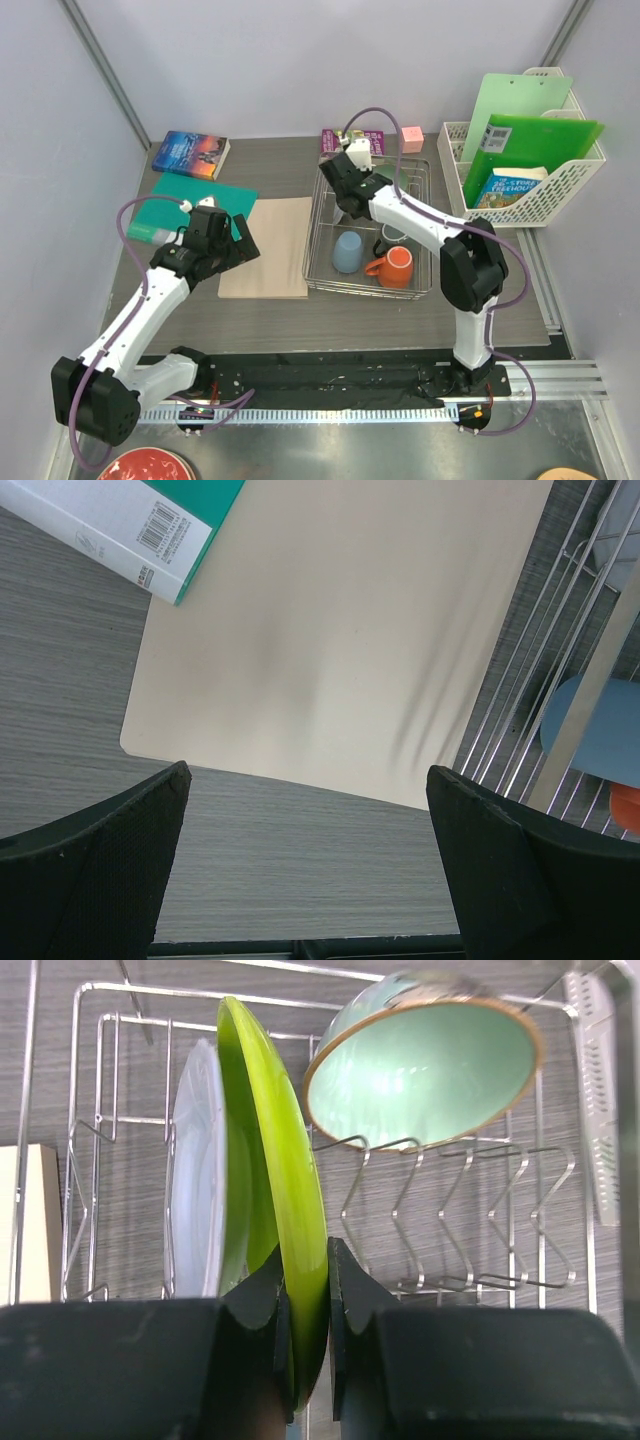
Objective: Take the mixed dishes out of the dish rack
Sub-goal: Pick up the plate from the dish rack.
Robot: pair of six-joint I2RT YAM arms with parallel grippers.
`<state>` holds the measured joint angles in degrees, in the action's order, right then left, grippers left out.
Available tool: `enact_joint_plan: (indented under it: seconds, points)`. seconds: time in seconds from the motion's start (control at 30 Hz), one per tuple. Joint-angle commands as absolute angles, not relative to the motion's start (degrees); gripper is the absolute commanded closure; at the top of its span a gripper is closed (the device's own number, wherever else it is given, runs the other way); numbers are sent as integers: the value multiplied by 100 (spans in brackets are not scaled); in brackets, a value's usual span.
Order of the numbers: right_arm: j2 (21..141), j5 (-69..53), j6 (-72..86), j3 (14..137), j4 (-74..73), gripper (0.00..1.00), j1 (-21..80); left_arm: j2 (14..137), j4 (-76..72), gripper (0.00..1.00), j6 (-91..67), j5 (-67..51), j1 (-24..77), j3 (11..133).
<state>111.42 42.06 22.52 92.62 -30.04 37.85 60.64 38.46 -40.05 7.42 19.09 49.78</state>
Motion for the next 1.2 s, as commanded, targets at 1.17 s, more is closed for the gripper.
enact_joint_plan:
  seconds: [1.17]
  points:
    - [6503,-2671,4367,5538,1167,99,3357,4412,1610,0,-4201,-1282,1925,4711]
